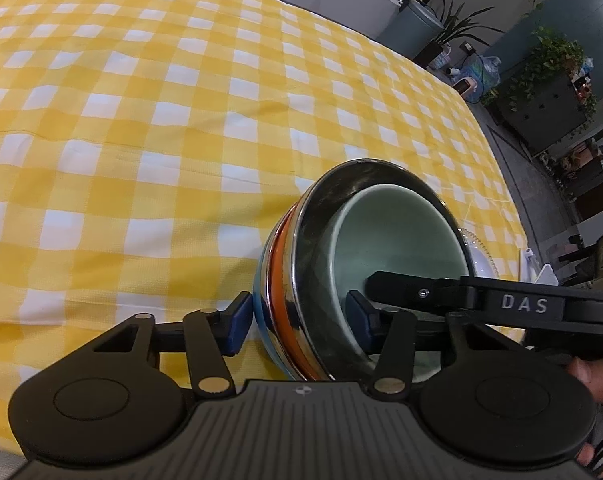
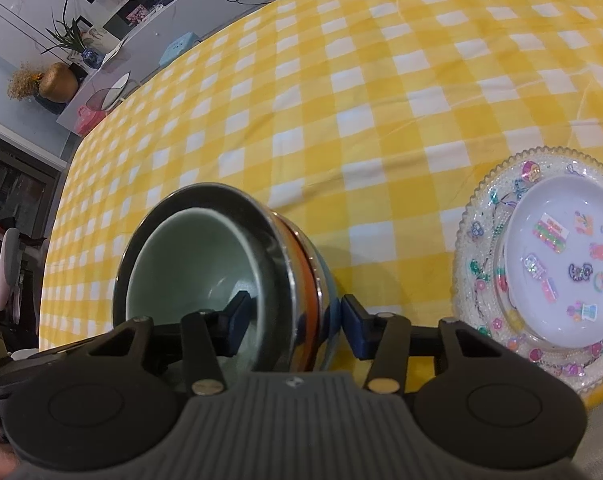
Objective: Organize plates and bowls
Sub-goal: 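Close the left gripper on the rim of the bowl stack, then lift the bowl stack with the left gripper and carry it over the plates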
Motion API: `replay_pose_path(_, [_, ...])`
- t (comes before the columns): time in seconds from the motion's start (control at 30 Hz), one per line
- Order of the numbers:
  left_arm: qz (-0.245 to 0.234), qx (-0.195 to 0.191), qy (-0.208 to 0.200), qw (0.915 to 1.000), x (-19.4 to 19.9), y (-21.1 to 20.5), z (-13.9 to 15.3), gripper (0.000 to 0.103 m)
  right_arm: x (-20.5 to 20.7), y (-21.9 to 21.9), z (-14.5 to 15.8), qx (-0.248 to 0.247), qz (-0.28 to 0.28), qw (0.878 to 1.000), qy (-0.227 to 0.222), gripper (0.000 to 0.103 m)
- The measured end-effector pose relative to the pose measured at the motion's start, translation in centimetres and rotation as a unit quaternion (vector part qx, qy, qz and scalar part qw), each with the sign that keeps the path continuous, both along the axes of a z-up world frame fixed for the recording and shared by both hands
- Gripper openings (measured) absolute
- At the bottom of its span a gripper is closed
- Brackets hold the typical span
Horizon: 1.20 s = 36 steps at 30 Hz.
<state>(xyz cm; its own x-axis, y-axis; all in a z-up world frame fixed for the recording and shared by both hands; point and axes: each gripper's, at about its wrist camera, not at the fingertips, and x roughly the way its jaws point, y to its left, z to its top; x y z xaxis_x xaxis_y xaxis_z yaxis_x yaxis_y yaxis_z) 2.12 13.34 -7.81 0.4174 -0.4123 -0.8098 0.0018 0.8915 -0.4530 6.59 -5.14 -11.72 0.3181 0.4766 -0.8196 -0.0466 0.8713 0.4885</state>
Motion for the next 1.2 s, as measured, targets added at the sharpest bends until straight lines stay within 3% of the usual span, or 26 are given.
replay_pose_path(0.33, [0.013,0.013,0.020,0.9996,0.4,-0.8,0.5,0.056,0.5,-0.7,0.7,-0.013,-0.024,1.000,0.015,0.038])
replay_pose_path(0.8, [-0.003,0.031,0.007,0.9995,0.8,-3.1,2.9,0.056,0.3,-2.5,3.1,-0.010,-0.038,0.999,0.004,0.036])
replay_pose_path(1.2, [-0.026,0.023,-0.014,0.9993,2.4,-7.6,6.0,0.056,0.4,-7.5,6.8,-0.005,-0.075,0.997,-0.019,0.034])
